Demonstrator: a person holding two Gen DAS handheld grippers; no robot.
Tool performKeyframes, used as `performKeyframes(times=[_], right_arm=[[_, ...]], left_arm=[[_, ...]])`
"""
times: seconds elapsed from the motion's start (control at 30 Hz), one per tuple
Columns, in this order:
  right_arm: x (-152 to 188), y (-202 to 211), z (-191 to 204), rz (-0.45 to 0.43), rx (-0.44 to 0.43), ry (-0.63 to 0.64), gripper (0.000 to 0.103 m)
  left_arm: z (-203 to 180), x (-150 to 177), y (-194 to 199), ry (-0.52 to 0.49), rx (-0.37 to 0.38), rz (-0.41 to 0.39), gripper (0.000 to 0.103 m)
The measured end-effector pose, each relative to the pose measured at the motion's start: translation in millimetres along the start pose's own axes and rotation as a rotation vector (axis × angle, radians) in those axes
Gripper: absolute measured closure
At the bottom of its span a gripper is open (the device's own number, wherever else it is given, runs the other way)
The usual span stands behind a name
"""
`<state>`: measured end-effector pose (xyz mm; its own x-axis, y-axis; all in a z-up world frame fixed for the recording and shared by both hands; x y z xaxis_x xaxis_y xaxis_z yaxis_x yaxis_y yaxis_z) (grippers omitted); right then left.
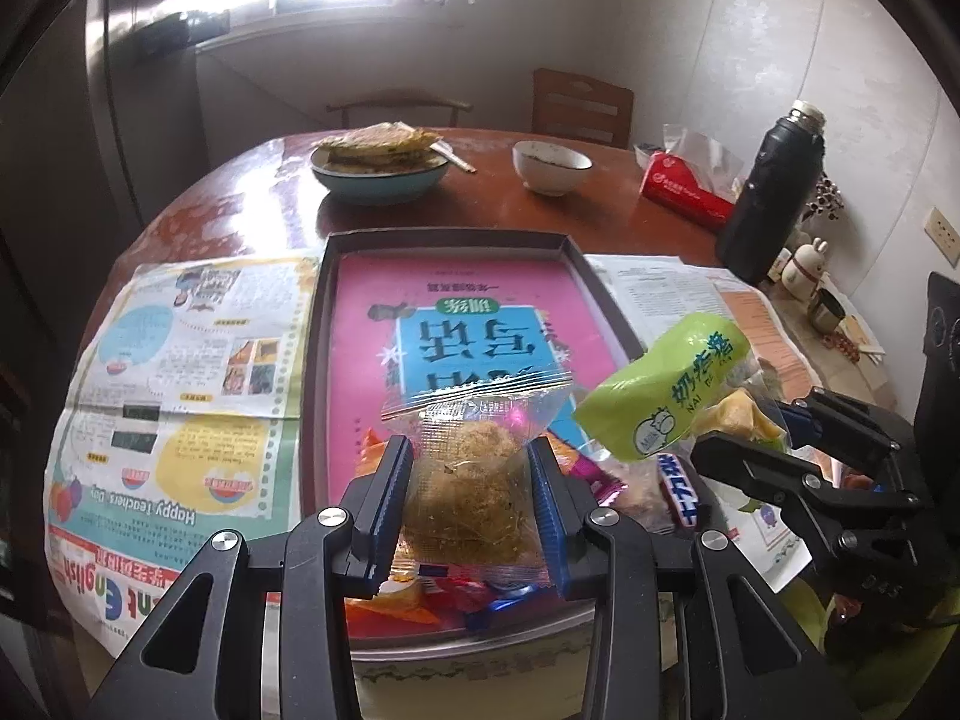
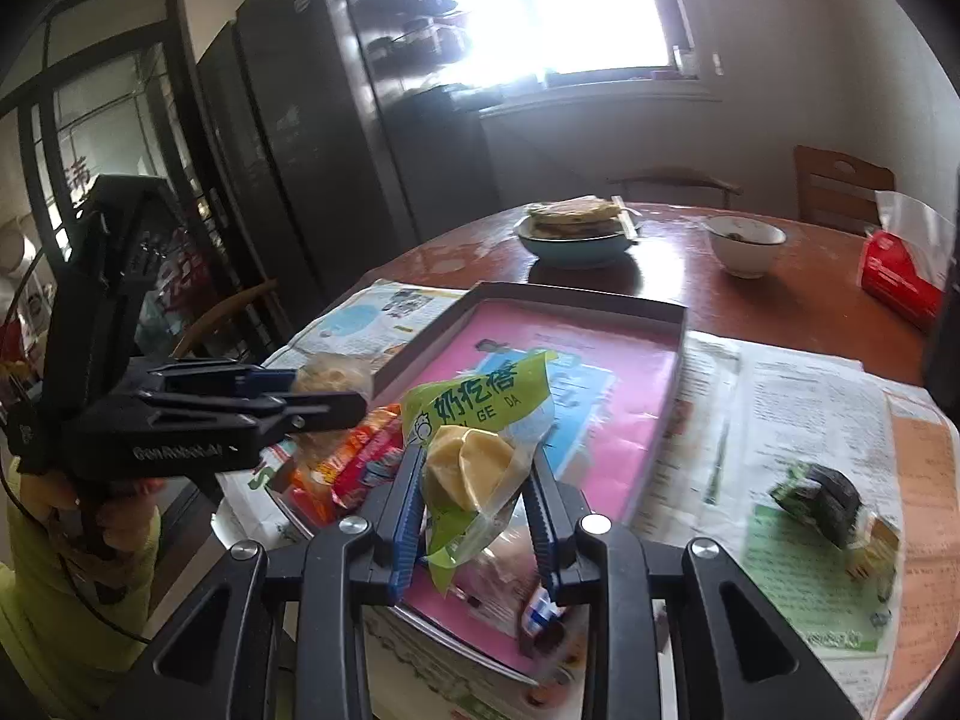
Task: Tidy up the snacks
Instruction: 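Carry the bread bun bag and yellow cake bag over the pink tray with both tools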
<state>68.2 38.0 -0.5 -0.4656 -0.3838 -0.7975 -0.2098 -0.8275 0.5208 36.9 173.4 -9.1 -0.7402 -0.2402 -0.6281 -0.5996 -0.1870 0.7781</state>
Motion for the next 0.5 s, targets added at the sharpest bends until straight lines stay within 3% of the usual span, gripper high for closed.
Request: performKeyframes(times=[0.5], right_arm=[[13, -41, 15, 0.067, -0.037, -0.001, 0.071]], left_arm=[[46, 12, -27, 0.091, -0.089, 0.057, 0.063]])
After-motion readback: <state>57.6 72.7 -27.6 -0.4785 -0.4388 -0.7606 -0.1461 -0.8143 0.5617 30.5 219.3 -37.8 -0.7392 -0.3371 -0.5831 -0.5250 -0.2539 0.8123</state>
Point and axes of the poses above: each gripper's, at about its wrist camera, not at the fingertips, and y roughly against the way its jaws point, z to its left, x to its underside, the point moved 6 cm from there along -y, roughly the way its jaws point, and after that the axes turned 10 degrees about -x, right-handed, at the moved point
